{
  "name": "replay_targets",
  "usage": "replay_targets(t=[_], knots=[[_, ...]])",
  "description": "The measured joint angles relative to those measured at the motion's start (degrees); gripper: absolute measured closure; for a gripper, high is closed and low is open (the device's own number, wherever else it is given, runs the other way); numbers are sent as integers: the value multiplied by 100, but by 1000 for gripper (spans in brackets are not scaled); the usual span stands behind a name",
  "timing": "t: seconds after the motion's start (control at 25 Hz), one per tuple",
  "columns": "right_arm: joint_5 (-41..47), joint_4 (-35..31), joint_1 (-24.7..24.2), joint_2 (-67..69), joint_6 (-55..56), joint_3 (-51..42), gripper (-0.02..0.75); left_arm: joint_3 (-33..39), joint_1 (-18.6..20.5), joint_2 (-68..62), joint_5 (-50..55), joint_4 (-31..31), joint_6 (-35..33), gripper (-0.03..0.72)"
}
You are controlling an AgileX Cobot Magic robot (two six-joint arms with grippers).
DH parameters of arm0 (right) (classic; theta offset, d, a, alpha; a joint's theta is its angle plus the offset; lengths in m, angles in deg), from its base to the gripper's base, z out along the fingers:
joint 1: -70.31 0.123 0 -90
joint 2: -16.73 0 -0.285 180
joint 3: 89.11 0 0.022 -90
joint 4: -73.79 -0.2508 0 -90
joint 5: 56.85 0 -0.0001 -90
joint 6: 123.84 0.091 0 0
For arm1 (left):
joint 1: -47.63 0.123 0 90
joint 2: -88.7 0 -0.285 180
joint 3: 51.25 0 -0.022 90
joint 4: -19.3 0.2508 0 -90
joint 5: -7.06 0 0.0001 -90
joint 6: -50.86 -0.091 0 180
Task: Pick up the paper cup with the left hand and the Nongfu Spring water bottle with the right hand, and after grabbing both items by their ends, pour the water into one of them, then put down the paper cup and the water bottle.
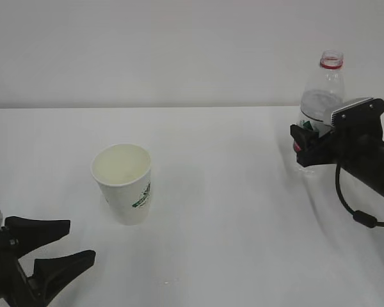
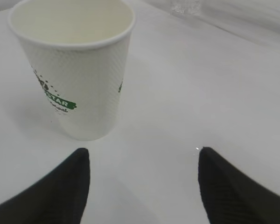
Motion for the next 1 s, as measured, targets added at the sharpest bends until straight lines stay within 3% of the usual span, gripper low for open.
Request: replay_targets(t=[0.2,0.36,1.0], knots=[[93,35,-3,-540,0,0,232,0,0,0,0,-77,-321,91],[200,239,-13,-984,0,0,232,0,0,0,0,-573,-401,11],[902,595,-13,-2028,14,-62,232,-1081,0,-1174,-10,-752,-513,-3]])
